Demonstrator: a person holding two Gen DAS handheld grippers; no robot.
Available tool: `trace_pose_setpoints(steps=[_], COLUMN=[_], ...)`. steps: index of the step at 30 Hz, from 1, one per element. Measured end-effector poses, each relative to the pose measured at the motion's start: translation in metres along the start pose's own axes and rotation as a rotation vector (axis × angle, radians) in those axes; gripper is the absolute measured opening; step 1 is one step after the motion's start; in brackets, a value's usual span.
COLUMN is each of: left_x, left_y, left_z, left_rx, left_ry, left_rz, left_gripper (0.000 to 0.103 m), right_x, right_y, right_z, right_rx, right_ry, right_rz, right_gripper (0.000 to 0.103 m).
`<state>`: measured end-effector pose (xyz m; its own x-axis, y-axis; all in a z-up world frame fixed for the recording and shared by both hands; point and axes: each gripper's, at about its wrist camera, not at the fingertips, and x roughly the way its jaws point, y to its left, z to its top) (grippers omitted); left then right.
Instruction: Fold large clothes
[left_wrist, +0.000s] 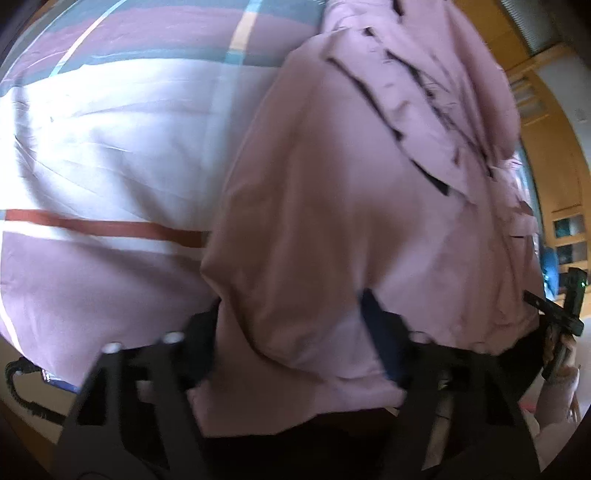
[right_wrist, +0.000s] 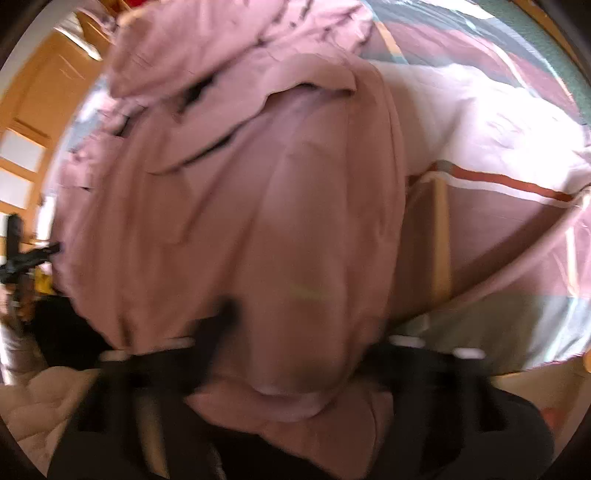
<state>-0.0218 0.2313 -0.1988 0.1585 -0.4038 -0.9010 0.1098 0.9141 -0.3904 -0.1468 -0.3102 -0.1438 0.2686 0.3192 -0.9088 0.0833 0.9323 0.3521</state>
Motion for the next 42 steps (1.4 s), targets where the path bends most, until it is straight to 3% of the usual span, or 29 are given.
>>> trace_pose_setpoints(steps=[2,4,6,8,13,15,16,18,19,21,22,23,24,26,28,32,34,37,39,40,42], left_x=[-0.004,-0.017,-0.03,-0.048,-0.059,-0.053,-0.044,-0.034,-0.026,-0.018,-0.016,-0.016,-0.018,-0.028,-0.047,-0.093,-0.12,-0.151,-0.153,-0.147,-0.123], left_y=[-0.002,-0.002,0.001,-0.003,-0.01,-0.003,-0.001,0.002,0.003,0.001,-0.003,-0.006,-0.009,-0.007,-0.011,-0.028,-0.036,-0.038,-0.035,-0.025,-0.011], left_z=[0.002,0.001,0.001,0.004,0.009,0.004,0.0,-0.005,-0.007,-0.006,-0.006,-0.006,-0.006,-0.004,0.001,0.026,0.052,0.11,0.161,0.201,0.259], left_rx=[-0.003,-0.016,-0.031,-0.026,0.005,0.0,-0.008,-0.02,-0.021,-0.015,-0.006,0.004,0.014,0.013,0.01,0.054,0.064,0.029,-0.06,-0.149,-0.294], left_ry=[-0.012,-0.038,-0.062,-0.107,-0.109,-0.077,-0.056,-0.031,-0.019,-0.01,-0.007,-0.006,-0.007,-0.014,-0.054,-0.204,-0.294,-0.417,-0.452,-0.46,-0.454], left_rz=[-0.025,-0.068,-0.202,-0.268,-0.265,-0.234,-0.223,-0.203,-0.183,-0.164,-0.155,-0.149,-0.139,-0.167,-0.239,-0.386,-0.456,-0.549,-0.617,-0.678,-0.73], left_gripper=[0.045,0.034,0.022,0.022,0.024,0.036,0.048,0.066,0.072,0.072,0.071,0.067,0.042,0.027,0.02,0.019,0.019,0.019,0.019,0.019,0.02], right_x=[-0.01,-0.026,-0.04,-0.055,-0.067,-0.055,-0.046,-0.028,-0.017,0.001,0.004,0.004,0.001,-0.016,-0.034,-0.079,-0.096,-0.106,-0.095,-0.08,-0.048], right_y=[-0.004,-0.003,-0.004,0.003,0.017,0.019,0.014,0.009,0.008,0.01,0.013,0.017,0.018,0.017,0.021,0.027,0.017,-0.001,-0.026,-0.042,-0.063], right_z=[0.001,0.003,0.012,0.026,0.042,0.039,0.033,0.03,0.028,0.022,0.02,0.017,0.018,0.023,0.035,0.078,0.106,0.171,0.22,0.249,0.29], right_rx=[0.027,0.034,0.049,0.046,-0.028,-0.054,-0.055,-0.019,0.003,-0.004,-0.025,-0.056,-0.067,-0.061,-0.074,-0.047,-0.01,0.117,0.276,0.394,0.551], right_ry=[-0.032,-0.101,-0.167,-0.218,-0.222,-0.195,-0.157,-0.073,-0.028,0.009,0.004,-0.005,-0.01,-0.048,-0.106,-0.302,-0.383,-0.512,-0.564,-0.576,-0.573], right_rz=[0.1,0.236,0.351,0.439,0.45,0.385,0.359,0.314,0.27,0.202,0.183,0.162,0.167,0.267,0.345,0.576,0.636,0.698,0.739,0.759,0.758], right_gripper=[0.015,0.012,0.011,0.01,0.01,0.012,0.019,0.049,0.082,0.086,0.082,0.062,0.051,0.018,0.012,0.011,0.01,0.01,0.01,0.01,0.012])
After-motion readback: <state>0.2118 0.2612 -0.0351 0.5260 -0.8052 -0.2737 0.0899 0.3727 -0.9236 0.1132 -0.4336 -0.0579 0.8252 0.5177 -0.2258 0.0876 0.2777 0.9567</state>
